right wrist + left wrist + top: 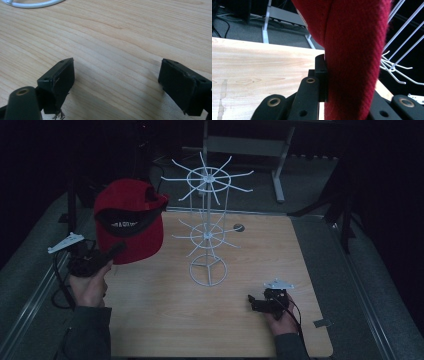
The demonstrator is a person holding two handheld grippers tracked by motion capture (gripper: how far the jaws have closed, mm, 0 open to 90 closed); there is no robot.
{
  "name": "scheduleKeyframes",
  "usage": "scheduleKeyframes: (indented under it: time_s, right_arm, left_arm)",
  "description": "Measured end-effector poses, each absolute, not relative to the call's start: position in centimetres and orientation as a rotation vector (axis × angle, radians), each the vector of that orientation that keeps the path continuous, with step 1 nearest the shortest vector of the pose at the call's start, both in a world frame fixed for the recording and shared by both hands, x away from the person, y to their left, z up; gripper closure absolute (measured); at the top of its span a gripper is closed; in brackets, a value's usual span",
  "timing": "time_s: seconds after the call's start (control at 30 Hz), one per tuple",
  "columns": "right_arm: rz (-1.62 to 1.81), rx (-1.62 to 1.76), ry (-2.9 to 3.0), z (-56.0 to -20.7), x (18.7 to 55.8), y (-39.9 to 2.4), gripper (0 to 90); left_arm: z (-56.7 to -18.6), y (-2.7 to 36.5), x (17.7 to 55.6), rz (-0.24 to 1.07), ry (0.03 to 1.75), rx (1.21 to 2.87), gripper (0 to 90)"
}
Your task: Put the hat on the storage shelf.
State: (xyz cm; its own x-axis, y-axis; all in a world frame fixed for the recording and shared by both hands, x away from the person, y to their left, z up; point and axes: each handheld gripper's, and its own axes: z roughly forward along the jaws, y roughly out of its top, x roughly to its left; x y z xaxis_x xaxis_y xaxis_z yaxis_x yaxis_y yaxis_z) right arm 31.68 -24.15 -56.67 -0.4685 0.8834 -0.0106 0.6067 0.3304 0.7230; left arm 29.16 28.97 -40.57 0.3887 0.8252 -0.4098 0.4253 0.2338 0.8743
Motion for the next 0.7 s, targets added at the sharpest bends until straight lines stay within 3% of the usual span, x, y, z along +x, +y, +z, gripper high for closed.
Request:
scheduleKeyframes:
  time_s: [0.7]
  right_arm:
    - [0.931, 1.313, 2.197, -56.7, 31.7, -24.1, 13.4]
  left_arm:
    - [-39.0, 28.7, 29.6, 0.424, 1.198, 1.367, 84.8]
